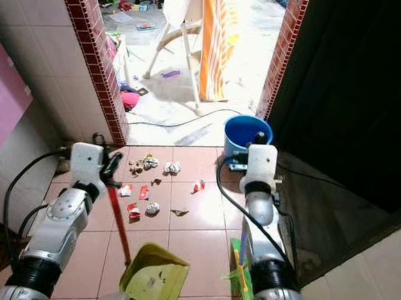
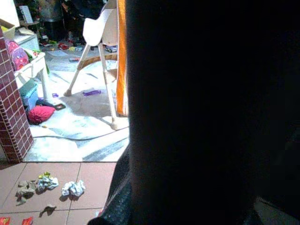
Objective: Sweep floor
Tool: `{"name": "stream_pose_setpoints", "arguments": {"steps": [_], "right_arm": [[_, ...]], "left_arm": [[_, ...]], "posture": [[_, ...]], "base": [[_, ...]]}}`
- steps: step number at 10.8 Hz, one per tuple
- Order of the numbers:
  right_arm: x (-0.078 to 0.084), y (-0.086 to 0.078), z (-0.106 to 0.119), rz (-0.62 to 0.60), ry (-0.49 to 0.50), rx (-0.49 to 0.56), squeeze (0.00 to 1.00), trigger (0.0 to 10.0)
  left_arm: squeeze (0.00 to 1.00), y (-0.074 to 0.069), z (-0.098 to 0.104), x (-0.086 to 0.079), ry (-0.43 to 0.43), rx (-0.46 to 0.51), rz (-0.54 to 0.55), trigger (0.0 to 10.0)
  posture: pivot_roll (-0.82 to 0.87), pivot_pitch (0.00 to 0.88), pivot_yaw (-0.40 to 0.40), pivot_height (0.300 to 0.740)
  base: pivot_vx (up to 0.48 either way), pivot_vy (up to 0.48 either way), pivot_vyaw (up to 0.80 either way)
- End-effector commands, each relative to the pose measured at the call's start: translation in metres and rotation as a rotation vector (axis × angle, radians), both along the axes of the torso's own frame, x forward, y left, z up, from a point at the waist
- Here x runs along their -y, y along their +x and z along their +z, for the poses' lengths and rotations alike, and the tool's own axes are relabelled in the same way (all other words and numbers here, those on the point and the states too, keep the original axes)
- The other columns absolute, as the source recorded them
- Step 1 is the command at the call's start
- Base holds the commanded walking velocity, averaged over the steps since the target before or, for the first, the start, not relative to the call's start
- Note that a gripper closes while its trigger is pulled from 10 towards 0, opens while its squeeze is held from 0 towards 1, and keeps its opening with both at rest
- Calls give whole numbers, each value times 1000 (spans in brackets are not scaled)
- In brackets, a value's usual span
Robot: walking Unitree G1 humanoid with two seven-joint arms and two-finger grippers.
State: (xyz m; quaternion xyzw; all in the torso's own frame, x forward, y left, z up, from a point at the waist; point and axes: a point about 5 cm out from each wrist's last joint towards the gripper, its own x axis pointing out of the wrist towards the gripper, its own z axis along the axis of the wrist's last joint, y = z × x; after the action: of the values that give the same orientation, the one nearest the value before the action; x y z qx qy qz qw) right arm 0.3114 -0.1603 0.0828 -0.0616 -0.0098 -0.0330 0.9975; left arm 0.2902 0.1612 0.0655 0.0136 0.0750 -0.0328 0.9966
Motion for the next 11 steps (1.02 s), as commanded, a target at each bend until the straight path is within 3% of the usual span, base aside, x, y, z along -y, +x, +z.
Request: {"name": "stream_pose_setpoints", "arguments": {"steps": [1,2,3,4,5,7,11], "right_arm": [[1,-1,5,7,20,22,0,10000],[2,-7,5,25,40,20,0,10000],[1,-17,6,73,87,22,0,10000],[-1,-21,6,94,103,22,0,10000],[-9,-24,8,150,123,24,0,10000],[-20,-20,19,223,132,48,0,10000],[-19,-19,26,254,133,52,0,10000]], "left_arm": [[0,1,16,-9,8,83,65,10000],[0,-9,18,-13,21,101,139,10000],[0,-28,16,-20,55,105,210,10000],[0,-33,15,-22,70,102,232,10000],[0,-35,12,-31,74,90,278,10000],[0,-30,18,-30,76,109,285,10000],[0,-26,23,-20,61,128,288,10000]], "posture": [[-23,0,42,740],[-28,0,38,740],[-32,0,39,740],[-31,0,39,740],[-32,3,37,740],[-27,12,30,740],[-40,20,15,740]], "base": [[0,0,0],[0,0,0],[0,0,0],[0,0,0],[0,0,0],[169,0,0],[461,0,0]]}}
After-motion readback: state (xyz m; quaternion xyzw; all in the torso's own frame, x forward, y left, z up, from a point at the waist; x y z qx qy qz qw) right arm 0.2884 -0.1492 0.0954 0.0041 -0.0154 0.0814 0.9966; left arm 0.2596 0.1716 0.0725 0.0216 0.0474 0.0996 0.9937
